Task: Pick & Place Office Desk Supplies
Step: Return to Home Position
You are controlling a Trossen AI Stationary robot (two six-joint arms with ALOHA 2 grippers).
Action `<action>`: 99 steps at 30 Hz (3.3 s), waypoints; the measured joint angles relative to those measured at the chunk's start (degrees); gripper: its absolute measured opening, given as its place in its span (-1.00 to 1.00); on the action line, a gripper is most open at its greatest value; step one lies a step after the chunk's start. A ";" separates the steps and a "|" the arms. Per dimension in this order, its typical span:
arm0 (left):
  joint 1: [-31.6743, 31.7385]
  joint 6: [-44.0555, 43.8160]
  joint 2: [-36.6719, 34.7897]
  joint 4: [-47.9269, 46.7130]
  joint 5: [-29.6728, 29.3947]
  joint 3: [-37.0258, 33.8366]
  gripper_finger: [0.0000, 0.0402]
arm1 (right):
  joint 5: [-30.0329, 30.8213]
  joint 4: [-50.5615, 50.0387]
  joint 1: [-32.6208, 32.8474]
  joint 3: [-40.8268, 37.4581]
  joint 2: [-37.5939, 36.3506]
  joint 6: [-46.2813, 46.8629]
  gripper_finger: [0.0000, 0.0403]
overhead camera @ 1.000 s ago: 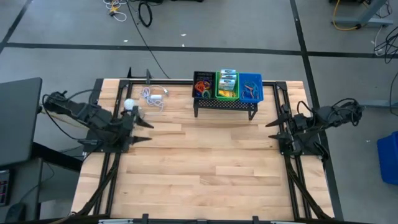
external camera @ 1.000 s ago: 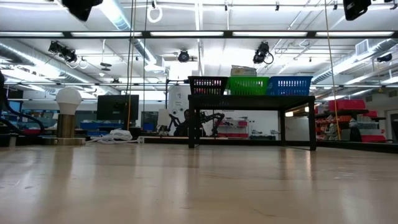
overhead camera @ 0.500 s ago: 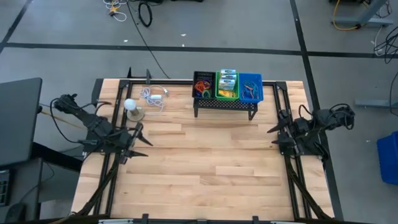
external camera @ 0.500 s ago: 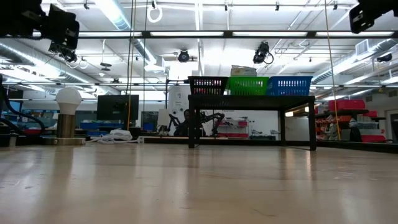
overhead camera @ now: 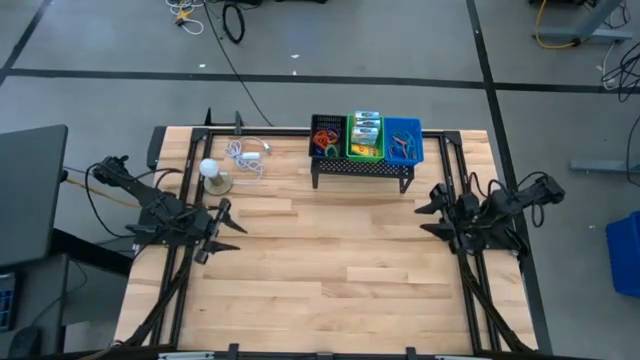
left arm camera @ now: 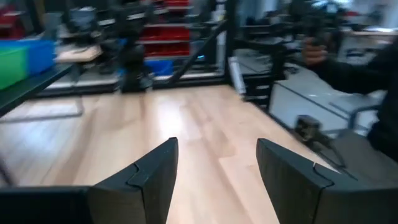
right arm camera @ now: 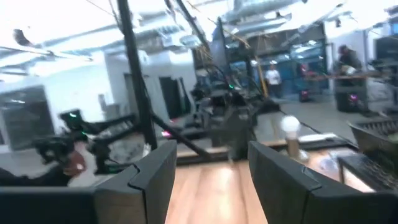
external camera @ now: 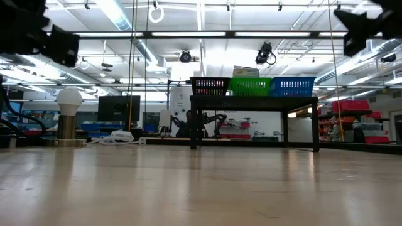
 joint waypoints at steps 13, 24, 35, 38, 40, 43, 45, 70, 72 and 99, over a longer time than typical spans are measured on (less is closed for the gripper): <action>-0.02 -5.01 0.61 4.02 18.30 -1.35 0.13 | -1.84 -2.80 0.00 -5.12 0.06 2.32 0.03; -0.76 -0.38 2.05 1.04 13.36 -1.35 0.13 | 1.48 -5.64 -1.03 -5.12 0.06 -1.09 0.03; -0.74 10.83 2.71 7.81 16.55 -1.29 0.11 | 4.22 -5.64 -8.51 -5.12 0.06 -2.07 0.03; -0.69 7.36 2.75 7.49 15.01 -1.29 0.11 | 2.60 -5.81 -9.98 -5.12 0.06 -2.00 0.03; -0.69 3.68 2.75 8.27 14.48 -1.29 0.11 | 0.89 -5.89 -10.60 -5.12 0.06 -2.00 0.03; -0.63 -3.33 2.71 10.67 10.11 -1.27 0.11 | 0.65 -5.91 -11.44 -5.14 0.06 -1.56 0.03; -0.63 -3.68 2.73 8.70 9.47 -1.24 0.11 | 0.67 -5.91 -11.92 -5.14 0.06 -1.54 0.03; 9.66 4.31 7.74 10.98 -4.24 -1.34 0.11 | -0.56 -6.26 -23.61 -5.14 0.06 -3.85 0.03; 11.00 5.47 7.76 10.92 -4.23 -1.33 0.11 | -0.74 -6.26 -23.58 -5.14 0.06 -4.46 0.03; 13.20 9.43 7.76 17.16 -2.77 -1.35 0.11 | -1.91 -6.26 -23.58 -5.14 0.06 -7.99 0.03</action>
